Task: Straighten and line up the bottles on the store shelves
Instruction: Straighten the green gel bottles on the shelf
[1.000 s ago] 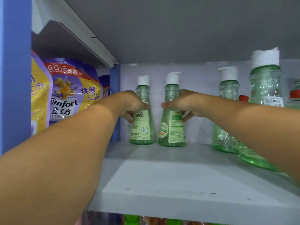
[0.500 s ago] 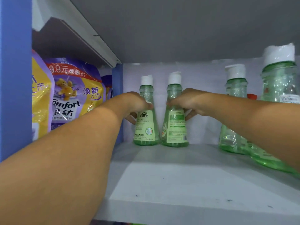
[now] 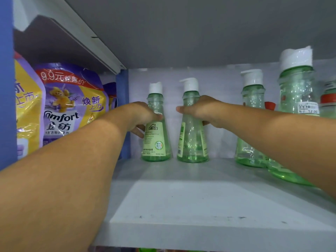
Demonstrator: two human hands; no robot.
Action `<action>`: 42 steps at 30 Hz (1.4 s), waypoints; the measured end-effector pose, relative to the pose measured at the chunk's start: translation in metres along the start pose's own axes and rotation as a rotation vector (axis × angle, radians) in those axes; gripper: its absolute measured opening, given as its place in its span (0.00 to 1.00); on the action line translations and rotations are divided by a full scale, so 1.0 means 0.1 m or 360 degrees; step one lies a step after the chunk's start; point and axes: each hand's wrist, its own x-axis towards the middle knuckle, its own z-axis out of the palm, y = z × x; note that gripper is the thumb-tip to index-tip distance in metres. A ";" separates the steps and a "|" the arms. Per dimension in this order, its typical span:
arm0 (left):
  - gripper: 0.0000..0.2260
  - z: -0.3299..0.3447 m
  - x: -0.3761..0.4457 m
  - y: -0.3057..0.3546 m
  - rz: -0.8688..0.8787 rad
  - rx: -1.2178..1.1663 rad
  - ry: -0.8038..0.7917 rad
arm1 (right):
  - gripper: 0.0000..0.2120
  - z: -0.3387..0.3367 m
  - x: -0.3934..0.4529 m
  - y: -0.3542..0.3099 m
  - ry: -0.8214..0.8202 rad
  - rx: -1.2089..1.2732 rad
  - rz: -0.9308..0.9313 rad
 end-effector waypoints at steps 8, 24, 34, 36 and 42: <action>0.16 0.01 -0.01 0.03 -0.0032 -0.0025 0.0023 | 0.17 -0.01 -0.04 -0.01 0.0027 -0.0076 -0.0010; 0.23 -0.16 -0.05 0.02 -0.0310 0.0275 0.0291 | 0.11 0.25 -0.04 0.03 -0.0505 -0.0100 -0.0016; 0.21 -0.18 -0.09 0.08 -0.0378 0.0450 0.0190 | 0.06 0.33 -0.02 -0.05 -0.0599 -0.0172 -0.0111; 0.21 -0.18 -0.08 0.07 -0.0361 0.0506 0.0187 | 0.09 0.35 -0.03 -0.04 -0.0556 -0.0206 -0.0094; 0.15 -0.18 -0.06 0.05 -0.0361 0.0555 0.0208 | 0.20 0.46 -0.06 -0.09 -0.0460 -0.0303 -0.0009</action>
